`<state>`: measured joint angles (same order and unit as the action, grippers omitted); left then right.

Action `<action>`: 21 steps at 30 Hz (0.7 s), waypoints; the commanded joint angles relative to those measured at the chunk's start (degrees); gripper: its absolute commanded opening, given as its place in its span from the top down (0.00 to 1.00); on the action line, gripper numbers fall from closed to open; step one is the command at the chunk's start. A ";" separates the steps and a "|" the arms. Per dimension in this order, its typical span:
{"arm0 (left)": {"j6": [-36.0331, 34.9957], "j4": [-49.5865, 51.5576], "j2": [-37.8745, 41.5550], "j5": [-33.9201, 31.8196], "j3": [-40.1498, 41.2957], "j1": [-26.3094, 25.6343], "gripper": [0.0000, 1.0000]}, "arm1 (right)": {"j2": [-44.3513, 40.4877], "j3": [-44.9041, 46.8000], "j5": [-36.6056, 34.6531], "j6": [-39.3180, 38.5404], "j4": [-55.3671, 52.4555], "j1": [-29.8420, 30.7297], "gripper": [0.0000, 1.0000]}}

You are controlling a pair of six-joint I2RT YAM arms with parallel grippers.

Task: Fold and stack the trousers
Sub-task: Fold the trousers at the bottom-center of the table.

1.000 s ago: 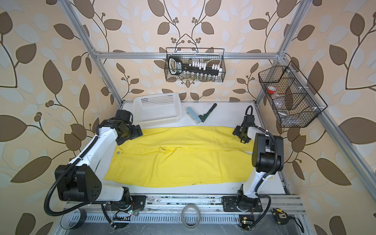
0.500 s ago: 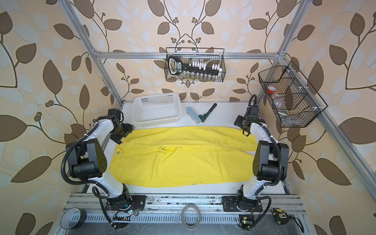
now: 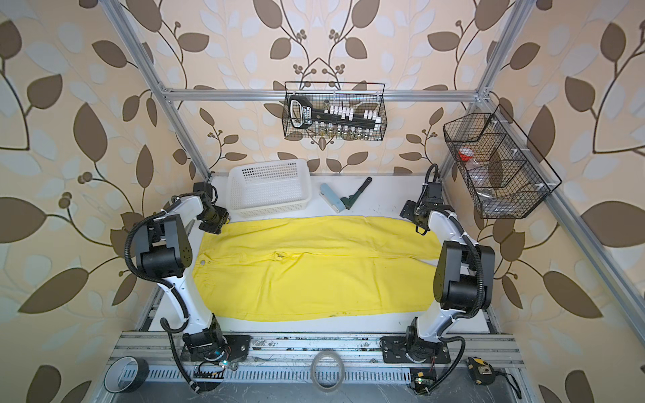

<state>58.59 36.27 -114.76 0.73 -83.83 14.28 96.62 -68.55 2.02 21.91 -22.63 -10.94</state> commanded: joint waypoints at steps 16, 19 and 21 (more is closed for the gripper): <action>0.02 1.44 -4.67 0.18 -4.27 -0.86 0.81 | 1.31 -1.84 1.65 -1.04 -1.54 0.39 0.24; -0.68 1.74 -4.38 0.62 -4.05 -0.97 0.87 | 1.38 -2.16 1.80 -0.97 -1.45 0.64 0.24; -1.12 1.22 -3.49 1.07 -3.35 -0.99 0.98 | 1.29 -2.02 1.82 -0.84 -1.45 0.65 0.24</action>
<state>58.11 37.23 -118.96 1.56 -87.66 13.80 96.86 -68.62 2.87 21.58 -23.03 -10.61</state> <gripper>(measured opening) 0.059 0.763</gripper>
